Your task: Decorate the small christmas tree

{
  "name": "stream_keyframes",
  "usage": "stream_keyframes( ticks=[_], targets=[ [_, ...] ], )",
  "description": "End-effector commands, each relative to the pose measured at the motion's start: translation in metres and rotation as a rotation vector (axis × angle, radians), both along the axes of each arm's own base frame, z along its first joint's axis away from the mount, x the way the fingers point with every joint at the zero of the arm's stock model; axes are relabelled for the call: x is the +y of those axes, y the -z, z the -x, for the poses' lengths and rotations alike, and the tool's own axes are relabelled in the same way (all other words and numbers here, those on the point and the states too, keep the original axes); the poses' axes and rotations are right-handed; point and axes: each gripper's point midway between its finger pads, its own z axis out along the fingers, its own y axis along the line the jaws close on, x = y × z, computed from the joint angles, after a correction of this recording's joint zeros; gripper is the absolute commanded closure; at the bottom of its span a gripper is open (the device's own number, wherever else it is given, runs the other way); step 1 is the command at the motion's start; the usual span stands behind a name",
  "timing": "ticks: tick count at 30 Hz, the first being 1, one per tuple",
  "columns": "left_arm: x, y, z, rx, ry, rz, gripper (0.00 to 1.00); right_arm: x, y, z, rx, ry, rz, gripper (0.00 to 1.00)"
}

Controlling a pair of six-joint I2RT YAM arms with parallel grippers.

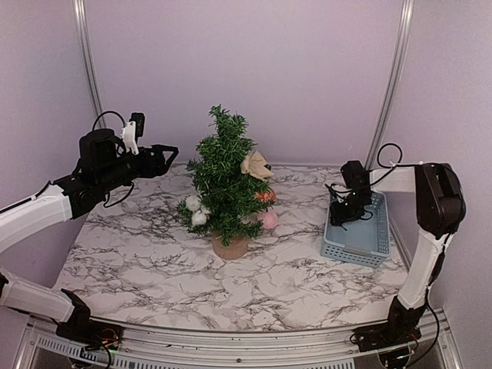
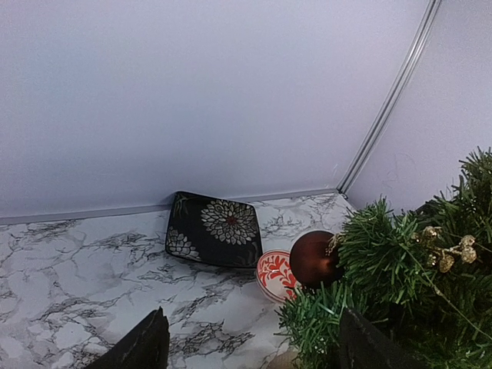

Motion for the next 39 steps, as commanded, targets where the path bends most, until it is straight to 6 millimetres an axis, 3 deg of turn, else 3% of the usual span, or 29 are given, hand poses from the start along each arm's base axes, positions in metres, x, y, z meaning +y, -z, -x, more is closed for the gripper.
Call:
stream_keyframes(
  ticks=[1,5,9,14,17,22,27,32,37,39],
  targets=[
    [0.003,-0.009,0.002,-0.037,-0.003,0.011,0.24,0.001,0.005,-0.002,0.0,-0.019,-0.046,0.56],
    [0.002,-0.008,0.002,-0.033,0.002,0.013,0.24,-0.002,0.015,0.006,0.019,-0.017,-0.061,0.62],
    [0.001,-0.008,0.003,-0.031,0.007,0.019,0.24,-0.001,0.015,0.007,0.018,-0.021,-0.078,0.75],
    [0.001,-0.009,0.007,-0.031,0.018,0.026,0.24,0.004,-0.006,0.004,-0.035,-0.037,-0.102,0.89],
    [0.002,-0.01,0.01,-0.035,0.021,0.029,0.24,0.007,-0.027,0.004,-0.092,-0.046,-0.124,0.92],
    [0.012,-0.02,0.018,-0.067,-0.005,0.036,0.25,0.014,-0.079,0.002,-0.23,-0.063,-0.176,0.94],
    [0.033,-0.044,0.032,-0.145,-0.073,0.062,0.24,0.044,-0.163,0.005,-0.47,-0.142,-0.349,0.93],
    [0.042,-0.068,0.051,-0.222,-0.071,0.09,0.24,0.084,-0.249,0.028,-0.697,-0.281,-0.518,0.93],
    [0.023,-0.089,0.08,-0.303,0.087,0.095,0.24,0.118,-0.322,0.067,-0.872,-0.435,-0.756,0.93],
    [0.008,-0.091,0.095,-0.341,0.164,0.067,0.24,0.132,-0.337,0.084,-0.913,-0.493,-0.82,0.93]
  ],
)
